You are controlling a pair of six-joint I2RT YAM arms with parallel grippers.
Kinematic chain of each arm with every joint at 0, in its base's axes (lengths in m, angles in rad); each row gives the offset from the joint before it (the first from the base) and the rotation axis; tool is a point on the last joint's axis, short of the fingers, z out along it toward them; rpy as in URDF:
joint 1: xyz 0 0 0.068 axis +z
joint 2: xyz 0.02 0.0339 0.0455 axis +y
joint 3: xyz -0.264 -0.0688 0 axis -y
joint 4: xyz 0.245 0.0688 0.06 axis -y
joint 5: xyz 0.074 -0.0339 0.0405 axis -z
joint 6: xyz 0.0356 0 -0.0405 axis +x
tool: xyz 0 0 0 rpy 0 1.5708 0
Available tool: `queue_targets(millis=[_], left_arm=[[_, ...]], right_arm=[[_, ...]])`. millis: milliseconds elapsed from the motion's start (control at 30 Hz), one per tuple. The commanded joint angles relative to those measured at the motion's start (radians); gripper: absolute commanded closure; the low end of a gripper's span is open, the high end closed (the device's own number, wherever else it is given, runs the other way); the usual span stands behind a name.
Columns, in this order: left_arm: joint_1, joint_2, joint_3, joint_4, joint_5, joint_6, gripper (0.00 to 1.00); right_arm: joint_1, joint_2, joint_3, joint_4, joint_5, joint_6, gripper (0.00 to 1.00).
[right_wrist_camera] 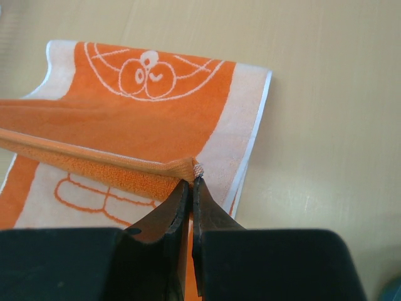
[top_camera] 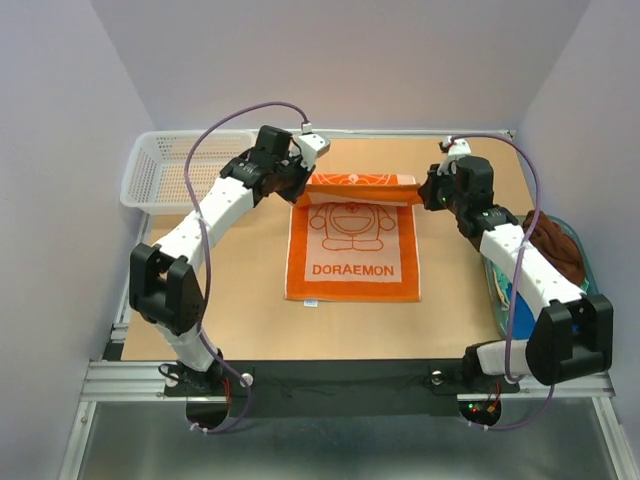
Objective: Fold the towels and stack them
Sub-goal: Fold the towel
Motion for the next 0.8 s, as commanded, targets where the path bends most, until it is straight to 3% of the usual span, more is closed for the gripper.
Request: queue_targets(millis=[0, 233, 500, 767], left_arm=[[0.007, -0.131, -0.026, -0.027, -0.087, 0.031, 1.0], [-0.003, -0.187, -0.138, -0.021, -0.096, 0.011, 1.0], [-0.051, -0.201, -0.335, 0.066, -0.061, -0.101, 1.0], [-0.051, -0.158, -0.398, 0.088, -0.072, -0.141, 1.0]], right_arm=[[-0.017, -0.082, -0.009, -0.042, 0.097, 0.03, 0.99], [-0.016, -0.135, -0.051, -0.075, 0.043, 0.084, 1.0], [-0.019, -0.124, -0.15, -0.073, 0.15, 0.101, 0.99], [-0.017, -0.049, -0.207, -0.076, 0.006, 0.222, 1.0]])
